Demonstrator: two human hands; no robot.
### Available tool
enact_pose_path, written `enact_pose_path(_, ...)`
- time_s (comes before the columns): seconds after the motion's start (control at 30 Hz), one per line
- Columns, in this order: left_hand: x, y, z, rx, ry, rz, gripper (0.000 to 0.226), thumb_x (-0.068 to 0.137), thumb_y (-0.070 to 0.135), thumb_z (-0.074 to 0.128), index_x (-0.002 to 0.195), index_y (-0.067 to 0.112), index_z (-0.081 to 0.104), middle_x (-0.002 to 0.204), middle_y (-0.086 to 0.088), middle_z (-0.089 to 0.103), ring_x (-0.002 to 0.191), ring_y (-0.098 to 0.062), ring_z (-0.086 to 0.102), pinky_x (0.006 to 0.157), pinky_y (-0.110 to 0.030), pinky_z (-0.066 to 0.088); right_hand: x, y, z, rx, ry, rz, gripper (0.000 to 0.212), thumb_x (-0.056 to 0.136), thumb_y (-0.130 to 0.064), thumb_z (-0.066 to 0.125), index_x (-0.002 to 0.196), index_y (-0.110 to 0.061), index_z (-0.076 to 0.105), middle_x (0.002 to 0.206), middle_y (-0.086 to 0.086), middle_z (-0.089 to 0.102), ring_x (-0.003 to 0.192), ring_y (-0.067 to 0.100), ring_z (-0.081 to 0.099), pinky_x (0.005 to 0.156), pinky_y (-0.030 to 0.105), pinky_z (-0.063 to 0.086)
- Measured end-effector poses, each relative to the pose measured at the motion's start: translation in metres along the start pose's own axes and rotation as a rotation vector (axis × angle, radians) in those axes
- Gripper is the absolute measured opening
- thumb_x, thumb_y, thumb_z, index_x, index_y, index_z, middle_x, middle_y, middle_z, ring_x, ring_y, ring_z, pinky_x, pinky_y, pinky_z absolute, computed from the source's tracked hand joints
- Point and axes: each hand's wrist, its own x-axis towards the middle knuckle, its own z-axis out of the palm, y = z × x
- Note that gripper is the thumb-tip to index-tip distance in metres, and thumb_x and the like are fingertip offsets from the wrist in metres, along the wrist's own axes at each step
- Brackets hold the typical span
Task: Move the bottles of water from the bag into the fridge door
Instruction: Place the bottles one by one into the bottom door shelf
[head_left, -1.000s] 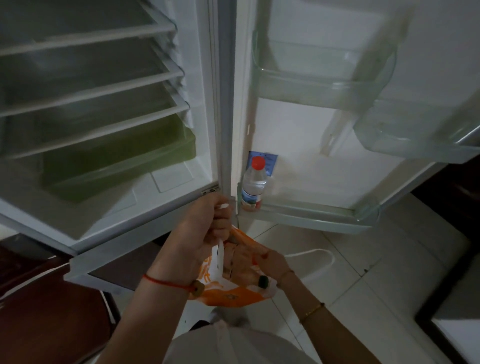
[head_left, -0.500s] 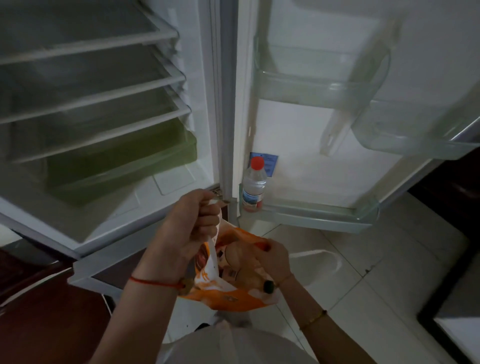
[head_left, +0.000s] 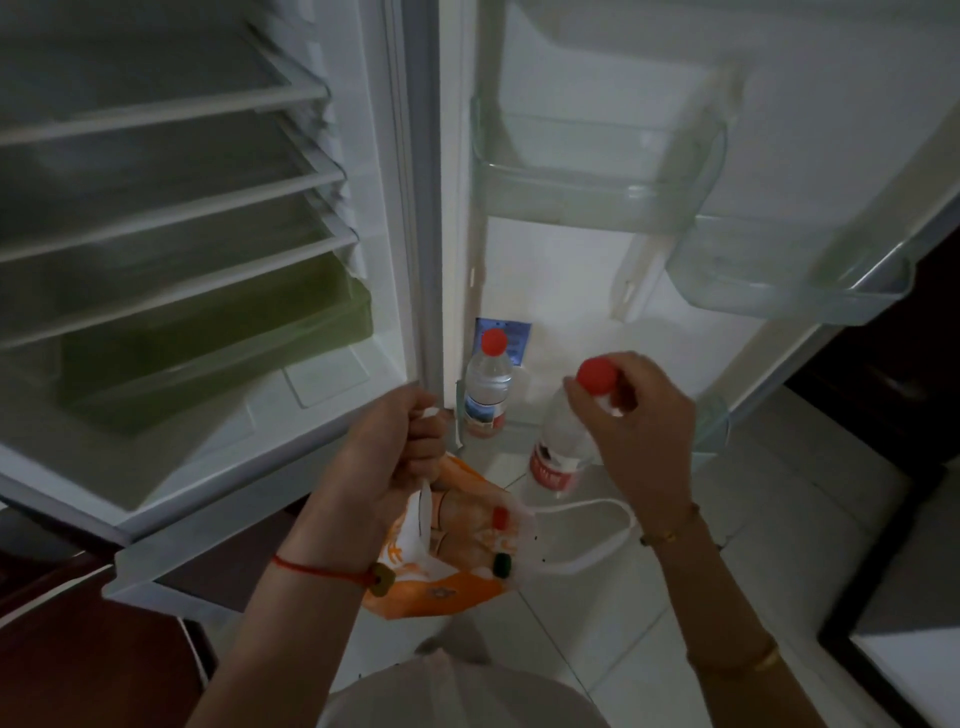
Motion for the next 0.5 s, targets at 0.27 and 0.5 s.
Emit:
enact_pose_path(0.27, 0.008, 0.0, -0.016, -0.058, 0.023, 0.041, 0.013, 0.094, 0.012, 0.033, 0.084, 0.02, 0.037, 0.041, 0.009, 0.023, 0.025, -0.001, 0.018, 0.026, -0.01, 0.016, 0.04, 0.034, 0.034, 0.018, 0.041, -0.074, 0.019, 0.081, -0.023, 0.073, 0.088, -0.01, 0.063, 0.078, -0.001, 0.057, 0.069, 0.013, 0.048, 0.068, 0.021, 0.04)
enact_pose_path(0.5, 0.007, 0.004, -0.009, -0.089, 0.05, 0.018, 0.014, 0.095, 0.013, 0.033, 0.083, 0.019, 0.036, 0.039, 0.009, 0.024, 0.024, -0.001, 0.019, 0.026, -0.008, 0.014, 0.042, 0.07, 0.086, -0.012, -0.085, 0.019, 0.023, 0.081, -0.023, 0.073, 0.092, -0.008, 0.06, 0.084, 0.008, 0.061, 0.076, 0.022, 0.054, 0.072, 0.033, 0.046)
